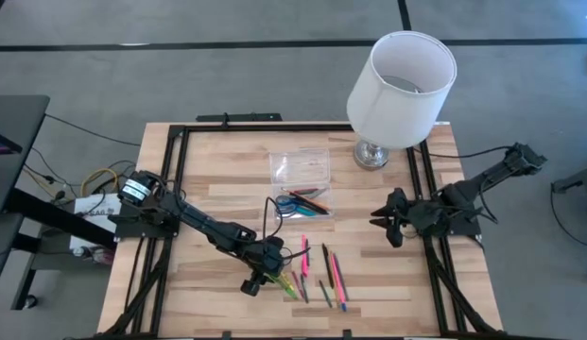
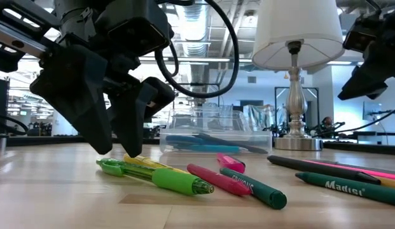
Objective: Pick & place school supplies into a supply box
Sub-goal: Put the green pen into the transparent supply box
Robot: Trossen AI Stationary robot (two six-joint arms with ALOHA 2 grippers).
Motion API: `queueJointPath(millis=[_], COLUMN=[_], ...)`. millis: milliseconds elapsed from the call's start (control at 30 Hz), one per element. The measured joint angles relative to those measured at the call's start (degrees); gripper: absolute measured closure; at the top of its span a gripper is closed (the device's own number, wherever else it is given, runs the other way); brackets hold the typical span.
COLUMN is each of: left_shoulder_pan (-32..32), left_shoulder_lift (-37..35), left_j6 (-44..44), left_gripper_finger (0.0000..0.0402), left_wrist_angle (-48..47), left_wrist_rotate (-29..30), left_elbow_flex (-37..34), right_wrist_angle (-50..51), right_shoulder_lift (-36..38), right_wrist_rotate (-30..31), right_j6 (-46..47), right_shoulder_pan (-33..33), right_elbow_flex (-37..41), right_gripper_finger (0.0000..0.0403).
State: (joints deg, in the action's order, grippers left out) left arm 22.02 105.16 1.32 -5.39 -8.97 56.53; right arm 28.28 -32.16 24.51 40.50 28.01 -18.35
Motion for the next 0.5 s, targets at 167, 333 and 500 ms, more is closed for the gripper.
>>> queueJointPath(millis=[167, 333, 500], left_shoulder_pan=[-0.02, -0.08, -0.03], left_shoulder_lift=[0.0, 0.76, 3.55], left_j6=[-0.61, -1.57, -1.33], left_gripper_finger=[0.0253, 0.0253, 0.0253], left_wrist_angle=[-0.19, 0.67, 1.39], left_wrist_rotate=[0.0, -0.21, -2.72], left_elbow_flex=[0.0, 0.0, 1.08], right_wrist_angle=[0.33, 1.26, 1.28], right_shoulder_lift=[0.0, 0.0, -0.01], right_wrist_rotate=[1.04, 1.14, 1.14], right_j6=[-0.38, -0.38, 0.04], right_shoulder_pan=[-0.02, -0.02, -0.02], right_elbow_flex=[0.0, 0.0, 0.0], right_gripper_finger=[0.0284, 0.0284, 0.0284])
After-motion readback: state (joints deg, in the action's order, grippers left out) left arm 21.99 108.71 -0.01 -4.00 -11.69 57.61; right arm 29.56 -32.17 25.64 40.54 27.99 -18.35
